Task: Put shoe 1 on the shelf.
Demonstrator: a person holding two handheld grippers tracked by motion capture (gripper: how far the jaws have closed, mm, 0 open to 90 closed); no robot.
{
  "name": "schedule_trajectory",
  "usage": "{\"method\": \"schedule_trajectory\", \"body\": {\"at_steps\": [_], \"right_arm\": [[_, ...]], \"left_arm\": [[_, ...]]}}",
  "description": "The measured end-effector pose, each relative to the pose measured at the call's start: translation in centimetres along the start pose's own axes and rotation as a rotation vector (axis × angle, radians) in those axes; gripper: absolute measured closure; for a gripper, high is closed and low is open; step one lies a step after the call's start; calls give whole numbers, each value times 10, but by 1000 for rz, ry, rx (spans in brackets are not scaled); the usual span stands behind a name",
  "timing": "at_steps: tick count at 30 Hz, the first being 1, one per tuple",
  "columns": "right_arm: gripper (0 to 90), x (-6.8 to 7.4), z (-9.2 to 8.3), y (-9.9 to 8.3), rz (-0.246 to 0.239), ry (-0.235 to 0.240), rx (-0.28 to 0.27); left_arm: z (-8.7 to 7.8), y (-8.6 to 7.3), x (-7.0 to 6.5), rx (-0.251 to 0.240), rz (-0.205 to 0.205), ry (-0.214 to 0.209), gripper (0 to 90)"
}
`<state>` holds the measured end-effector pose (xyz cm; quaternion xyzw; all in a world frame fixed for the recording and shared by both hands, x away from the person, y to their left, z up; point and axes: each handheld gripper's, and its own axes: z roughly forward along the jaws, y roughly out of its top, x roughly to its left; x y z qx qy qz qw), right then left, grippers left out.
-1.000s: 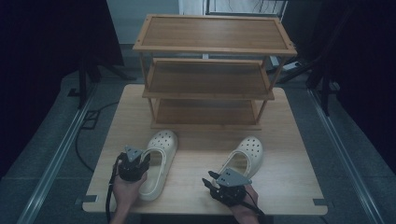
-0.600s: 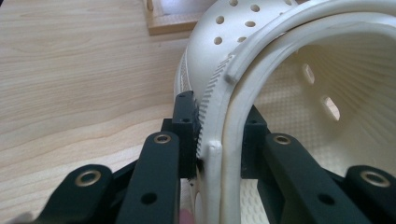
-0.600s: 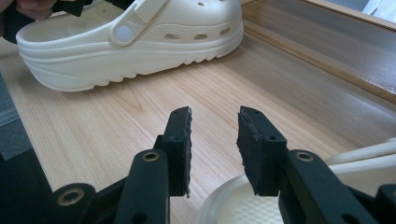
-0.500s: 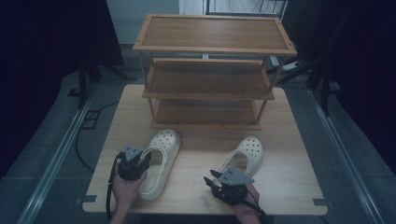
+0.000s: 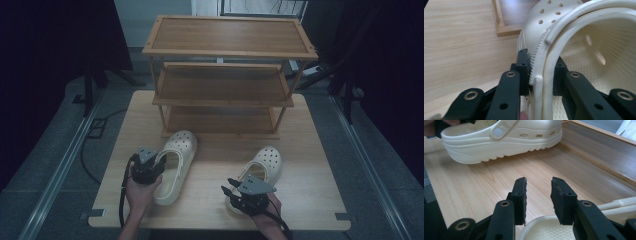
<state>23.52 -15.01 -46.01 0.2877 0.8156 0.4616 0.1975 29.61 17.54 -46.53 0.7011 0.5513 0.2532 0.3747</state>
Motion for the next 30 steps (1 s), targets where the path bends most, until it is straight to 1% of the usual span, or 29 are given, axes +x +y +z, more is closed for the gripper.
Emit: {"method": "schedule_trajectory", "body": {"at_steps": [7, 10, 13, 17, 22, 24, 30], "right_arm": [[653, -11, -7, 0, 18, 21, -23], [653, -16, -10, -2, 37, 25, -34], [652, -21, -15, -3, 68, 29, -45], [652, -24, -20, -6, 85, 22, -49], [651, -28, -22, -9, 109, 10, -46], [650, -28, -22, -10, 110, 8, -45], [647, -28, -18, -12, 109, 13, -33]], "left_arm": [[14, 19, -9, 4, -8, 6, 745], [22, 28, -13, 4, -4, 14, 745], [28, 35, -15, 3, -13, 17, 745], [36, 42, -18, -3, -16, 11, 744], [46, 48, -23, -1, -6, 10, 743], [48, 49, -24, -3, -6, 8, 742], [64, 58, -28, -17, -16, 8, 739]]}}
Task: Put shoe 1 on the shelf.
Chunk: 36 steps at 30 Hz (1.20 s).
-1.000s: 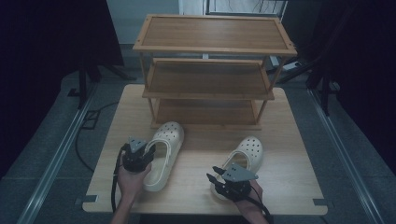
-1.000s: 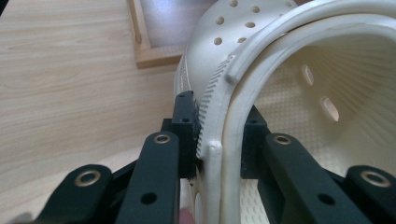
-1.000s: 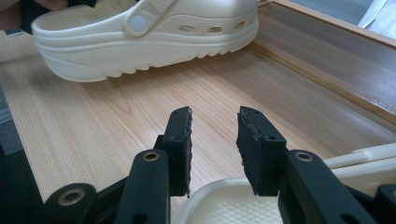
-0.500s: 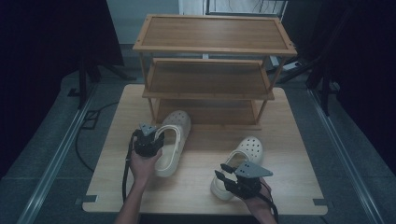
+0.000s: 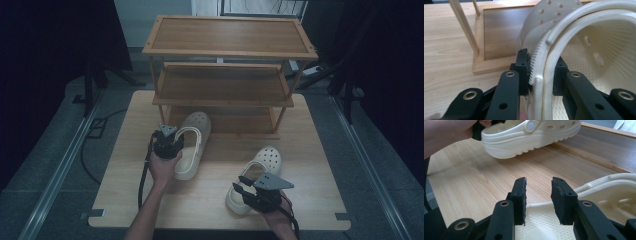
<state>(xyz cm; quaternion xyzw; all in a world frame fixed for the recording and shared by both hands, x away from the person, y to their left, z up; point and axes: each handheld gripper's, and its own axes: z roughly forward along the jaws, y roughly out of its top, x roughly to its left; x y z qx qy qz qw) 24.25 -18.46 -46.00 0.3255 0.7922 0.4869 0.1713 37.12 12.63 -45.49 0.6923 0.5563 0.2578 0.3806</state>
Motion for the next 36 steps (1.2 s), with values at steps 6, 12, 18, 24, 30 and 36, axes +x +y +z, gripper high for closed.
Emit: {"method": "schedule_trajectory", "body": {"at_steps": [6, 12, 18, 24, 30, 36], "right_arm": [[646, -1, -1, -1, 4, -1, -2], [647, -5, -3, -1, 8, -8, -5], [647, -4, -2, -1, 0, -5, 4], [647, -4, 0, -2, 1, -5, 8], [646, -3, 2, -5, -4, -1, 23], [645, -2, 4, -6, -4, 1, 29]], "left_arm": [[14, 6, -7, -9, -5, 3, 738], [29, 12, -13, -11, -7, 2, 737], [46, 15, -17, -27, -14, 3, 734], [63, 17, -20, -35, -18, -11, 729], [74, 14, -24, -47, -35, -16, 722], [78, 12, -27, -46, -30, -22, 671]]}}
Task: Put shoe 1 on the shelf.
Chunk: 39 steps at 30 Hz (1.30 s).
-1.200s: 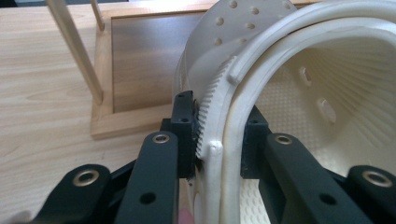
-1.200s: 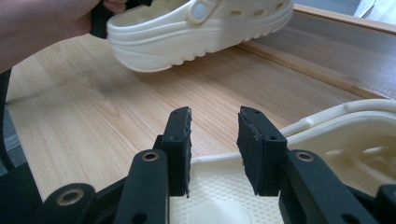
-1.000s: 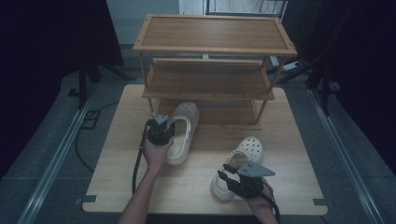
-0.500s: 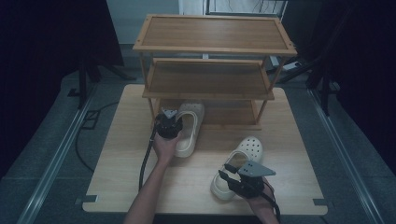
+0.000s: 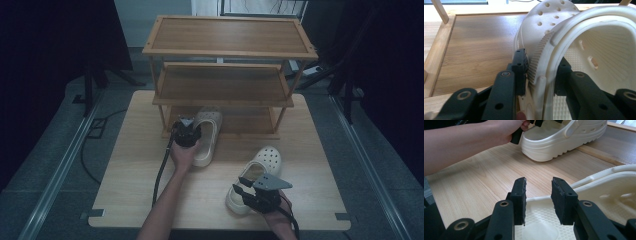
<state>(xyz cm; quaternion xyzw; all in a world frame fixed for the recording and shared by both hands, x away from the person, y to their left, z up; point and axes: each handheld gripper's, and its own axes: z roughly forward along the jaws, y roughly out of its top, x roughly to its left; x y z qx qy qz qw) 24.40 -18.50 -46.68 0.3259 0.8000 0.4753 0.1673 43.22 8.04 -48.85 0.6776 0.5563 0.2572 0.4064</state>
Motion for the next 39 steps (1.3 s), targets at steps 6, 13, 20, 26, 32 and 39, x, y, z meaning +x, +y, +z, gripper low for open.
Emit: {"method": "schedule_trajectory", "body": {"at_steps": [6, 13, 20, 26, 32, 39], "right_arm": [[643, 2, 1, 0, -4, 2, 3], [642, 3, 0, 0, -11, -1, 2], [641, 4, 1, 0, -14, 1, 6], [641, 5, 3, -1, -16, 3, 11], [640, 7, 3, -1, -21, 2, 12], [639, 8, 3, -1, -23, 2, 9]], "left_arm": [[-12, 4, -3, -16, 2, -59, 478], [-32, 5, -11, -46, 19, -93, 419], [-47, -8, -8, -28, 11, -97, 430], [-63, -17, -8, -35, 34, -102, 514], [-89, -31, -8, -42, 75, -102, 732], [-107, -58, -9, 19, 90, -143, 884]]}}
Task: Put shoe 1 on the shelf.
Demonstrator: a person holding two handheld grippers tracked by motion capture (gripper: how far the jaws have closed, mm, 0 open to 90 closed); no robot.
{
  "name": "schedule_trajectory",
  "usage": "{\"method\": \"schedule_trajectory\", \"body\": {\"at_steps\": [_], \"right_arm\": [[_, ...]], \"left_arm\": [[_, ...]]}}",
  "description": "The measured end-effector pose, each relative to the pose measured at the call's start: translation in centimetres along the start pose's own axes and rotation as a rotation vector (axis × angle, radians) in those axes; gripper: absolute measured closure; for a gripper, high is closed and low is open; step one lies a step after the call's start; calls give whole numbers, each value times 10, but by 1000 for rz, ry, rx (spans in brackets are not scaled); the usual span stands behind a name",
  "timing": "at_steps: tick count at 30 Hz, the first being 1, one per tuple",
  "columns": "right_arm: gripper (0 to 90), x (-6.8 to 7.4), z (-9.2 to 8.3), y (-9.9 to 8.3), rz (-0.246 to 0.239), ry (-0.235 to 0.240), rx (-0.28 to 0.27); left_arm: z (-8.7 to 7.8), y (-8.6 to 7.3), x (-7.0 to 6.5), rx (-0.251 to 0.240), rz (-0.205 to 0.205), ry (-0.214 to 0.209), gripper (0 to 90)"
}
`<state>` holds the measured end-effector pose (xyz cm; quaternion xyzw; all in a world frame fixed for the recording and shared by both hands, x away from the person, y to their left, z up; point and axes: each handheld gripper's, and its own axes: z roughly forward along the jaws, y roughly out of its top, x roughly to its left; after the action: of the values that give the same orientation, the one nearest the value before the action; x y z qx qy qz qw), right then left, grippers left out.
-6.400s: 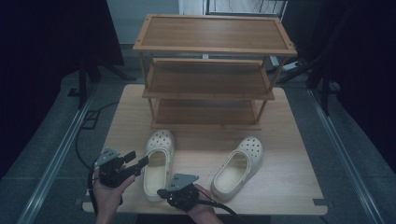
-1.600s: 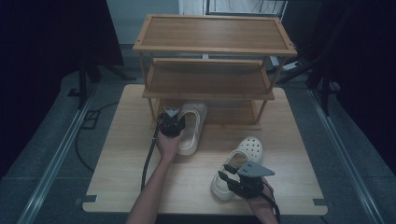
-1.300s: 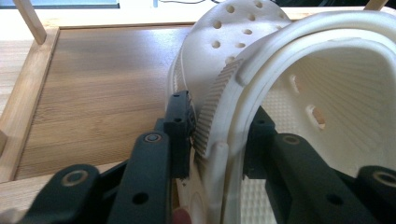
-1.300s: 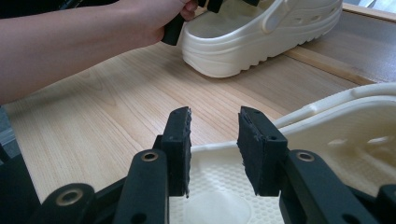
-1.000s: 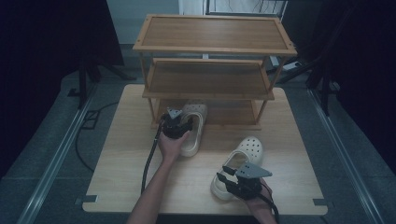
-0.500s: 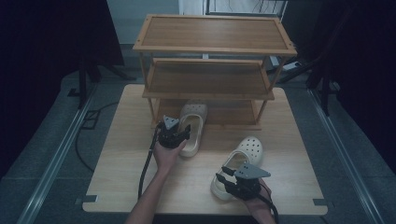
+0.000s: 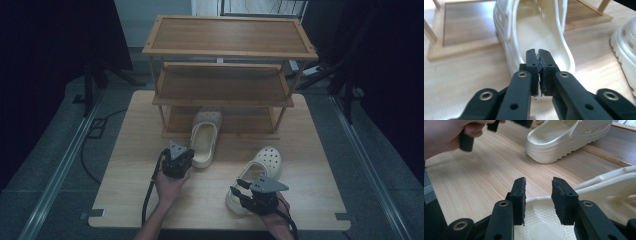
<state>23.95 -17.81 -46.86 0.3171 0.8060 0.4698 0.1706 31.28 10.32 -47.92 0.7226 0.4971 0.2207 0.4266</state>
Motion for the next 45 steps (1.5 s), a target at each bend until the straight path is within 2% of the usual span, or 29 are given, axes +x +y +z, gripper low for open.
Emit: {"method": "schedule_trajectory", "body": {"at_steps": [6, 9, 12, 19, 26, 31, 38, 45], "right_arm": [[637, 2, 0, 0, -3, 0, -1], [633, 3, 1, 0, -5, 0, 2], [632, 3, 1, 0, -6, 1, 5], [632, 1, 1, -1, 2, -1, 5], [632, 1, 0, -1, 2, 0, 4], [632, 0, 1, -2, 5, -1, 6], [632, 0, 1, -2, 6, 0, 7], [632, -1, 1, -2, 6, -1, 7]], "left_arm": [[-3, -19, -9, 50, 37, -21, 892], [2, -23, -13, 83, 50, -31, 895], [9, -23, -15, 93, 48, -39, 897], [18, -9, -20, 75, 58, -36, 888], [32, 12, -19, 55, 48, -14, 883], [47, 18, -17, 57, 34, 8, 881], [64, 29, -20, 60, 58, 24, 871], [78, 36, -19, 48, 50, 50, 862]]}}
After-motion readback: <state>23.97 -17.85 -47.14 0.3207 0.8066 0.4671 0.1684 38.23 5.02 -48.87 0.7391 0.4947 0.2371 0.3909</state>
